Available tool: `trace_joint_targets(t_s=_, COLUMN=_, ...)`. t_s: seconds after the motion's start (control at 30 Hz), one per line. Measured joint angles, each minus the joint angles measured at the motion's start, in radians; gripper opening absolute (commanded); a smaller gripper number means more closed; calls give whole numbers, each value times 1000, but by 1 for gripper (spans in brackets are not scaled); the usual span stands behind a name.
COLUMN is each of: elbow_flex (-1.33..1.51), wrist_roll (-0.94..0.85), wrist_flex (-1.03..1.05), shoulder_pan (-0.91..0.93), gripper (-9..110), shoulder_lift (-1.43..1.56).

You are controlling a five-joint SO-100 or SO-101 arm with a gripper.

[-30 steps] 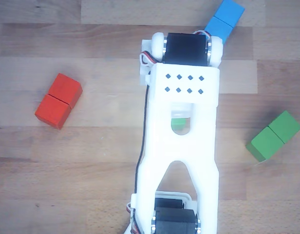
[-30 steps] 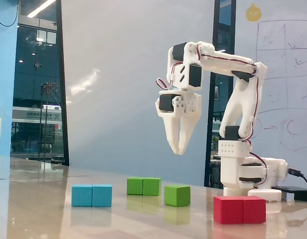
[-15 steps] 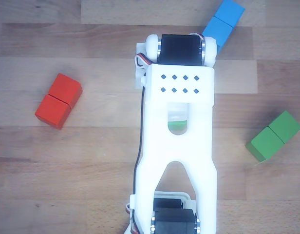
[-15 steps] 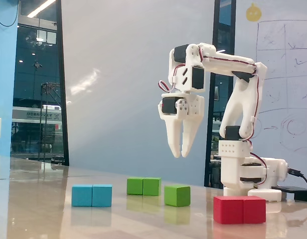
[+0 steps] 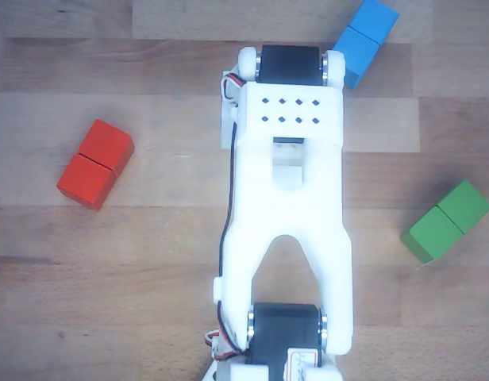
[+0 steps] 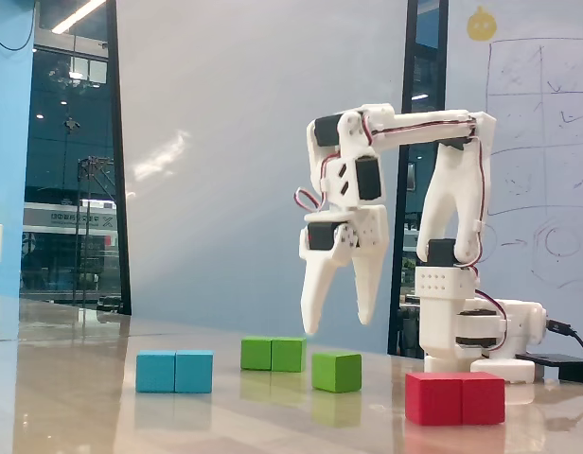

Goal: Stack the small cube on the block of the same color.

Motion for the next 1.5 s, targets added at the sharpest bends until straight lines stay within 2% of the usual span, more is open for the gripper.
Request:
trace_joint_targets(t_s=0.7, elbow_flex=11, wrist_roll=0, wrist_flex=-110, shoulder_pan=0, gripper=34, shoulder_lift=-249)
trace_joint_targets(t_s=1.33, elbow_flex=11, wrist_roll=0, wrist_flex=-118, shoulder_pan=91, gripper=34, shoulder_lift=-265)
trace_joint_targets(t_s=1.5, elbow_flex=11, wrist_roll=0, wrist_flex=-118, shoulder_pan=91, gripper=28, shoulder_lift=-265)
